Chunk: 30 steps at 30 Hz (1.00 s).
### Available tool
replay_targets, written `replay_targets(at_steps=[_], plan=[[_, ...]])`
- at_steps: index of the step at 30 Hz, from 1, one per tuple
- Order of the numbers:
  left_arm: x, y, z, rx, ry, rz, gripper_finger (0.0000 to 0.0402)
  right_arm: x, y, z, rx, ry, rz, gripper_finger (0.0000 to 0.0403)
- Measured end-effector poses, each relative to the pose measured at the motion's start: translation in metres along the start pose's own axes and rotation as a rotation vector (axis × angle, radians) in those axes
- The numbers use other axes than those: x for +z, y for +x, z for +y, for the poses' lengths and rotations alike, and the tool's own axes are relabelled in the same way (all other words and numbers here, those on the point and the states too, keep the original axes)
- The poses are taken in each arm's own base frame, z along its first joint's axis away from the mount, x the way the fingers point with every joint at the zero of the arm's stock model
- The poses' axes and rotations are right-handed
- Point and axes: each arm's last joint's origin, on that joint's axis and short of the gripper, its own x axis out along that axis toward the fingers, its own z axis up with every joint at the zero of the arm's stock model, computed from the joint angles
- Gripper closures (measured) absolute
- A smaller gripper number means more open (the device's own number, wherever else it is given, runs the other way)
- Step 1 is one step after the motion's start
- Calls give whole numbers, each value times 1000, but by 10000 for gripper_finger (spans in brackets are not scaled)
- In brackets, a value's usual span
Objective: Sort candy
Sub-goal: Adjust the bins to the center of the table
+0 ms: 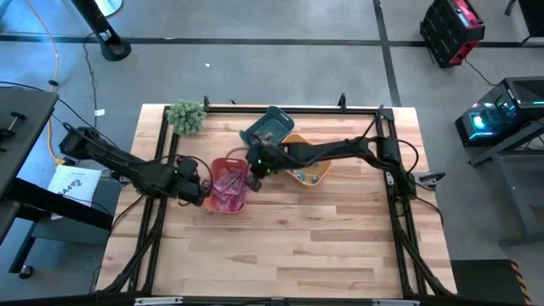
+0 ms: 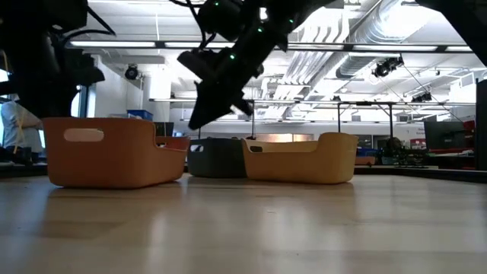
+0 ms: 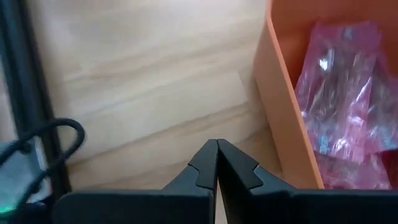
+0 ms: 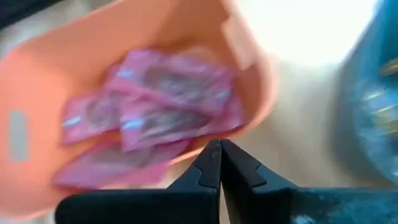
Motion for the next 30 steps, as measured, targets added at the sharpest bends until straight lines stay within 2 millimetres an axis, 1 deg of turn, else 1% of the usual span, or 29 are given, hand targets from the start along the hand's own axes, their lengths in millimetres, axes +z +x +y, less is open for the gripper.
replay_targets(at_steps=[2,4,6,8,10,12,14,16,20,23,30], plan=[[3,-4,5,-19,-33,-27,401,12,-6,-11,-61,-8,-5,403],[7,-9,8,-68,-78,-61,401,28,-12,-25,-109,12,-57,403],[9,-13,12,-94,-94,-91,401,41,-17,-42,-153,50,-93,403],[11,-16,14,-118,-110,-116,401,50,-19,-61,-183,101,-123,403],[13,-18,16,-132,-121,-132,401,53,-16,-79,-195,158,-120,403],[14,-18,17,-140,-123,-138,401,49,-6,-96,-177,218,-81,403],[14,-19,17,-142,-121,-142,401,42,5,-106,-131,265,-12,403],[14,-19,17,-142,-121,-144,401,36,13,-110,-88,295,46,403],[14,-19,17,-142,-121,-146,401,23,25,-109,-66,288,142,403],[14,-19,17,-142,-121,-146,401,16,25,-103,-71,239,210,403],[14,-19,17,-142,-121,-148,401,-4,16,-95,-96,114,418,403]])
